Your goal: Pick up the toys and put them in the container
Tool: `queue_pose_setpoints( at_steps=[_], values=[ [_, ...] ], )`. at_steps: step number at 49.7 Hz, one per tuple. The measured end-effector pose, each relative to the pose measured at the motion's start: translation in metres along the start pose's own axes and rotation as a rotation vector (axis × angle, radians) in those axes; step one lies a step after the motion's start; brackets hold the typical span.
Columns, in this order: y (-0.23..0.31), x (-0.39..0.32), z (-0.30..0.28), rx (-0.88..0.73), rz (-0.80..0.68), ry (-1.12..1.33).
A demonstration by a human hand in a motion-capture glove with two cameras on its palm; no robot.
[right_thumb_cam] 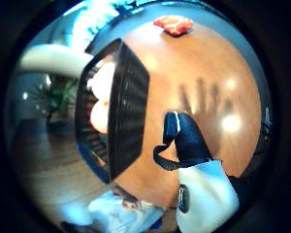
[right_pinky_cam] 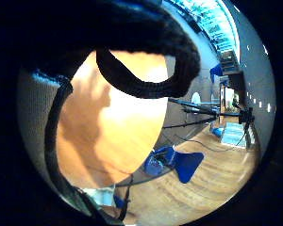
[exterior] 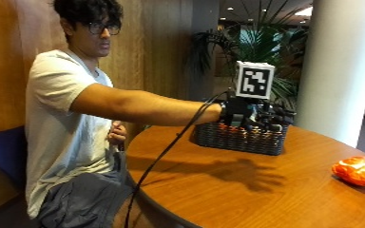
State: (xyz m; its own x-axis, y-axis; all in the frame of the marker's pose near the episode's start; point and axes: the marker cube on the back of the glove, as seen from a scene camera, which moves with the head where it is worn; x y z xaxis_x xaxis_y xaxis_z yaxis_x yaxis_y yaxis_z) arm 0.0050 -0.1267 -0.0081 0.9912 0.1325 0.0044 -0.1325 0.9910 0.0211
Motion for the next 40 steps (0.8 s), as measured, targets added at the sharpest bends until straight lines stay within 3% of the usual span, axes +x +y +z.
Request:
queue_pose_setpoints(
  at_steps=[6, 31, 40],
  values=[
    [-0.046, 0.007, 0.017, -0.036, -0.013, 0.065],
    [-0.260, -0.017, 0.059, -0.030, -0.028, -0.078],
    [-0.321, -0.050, 0.086, -0.238, -0.064, -0.099]
  ],
)
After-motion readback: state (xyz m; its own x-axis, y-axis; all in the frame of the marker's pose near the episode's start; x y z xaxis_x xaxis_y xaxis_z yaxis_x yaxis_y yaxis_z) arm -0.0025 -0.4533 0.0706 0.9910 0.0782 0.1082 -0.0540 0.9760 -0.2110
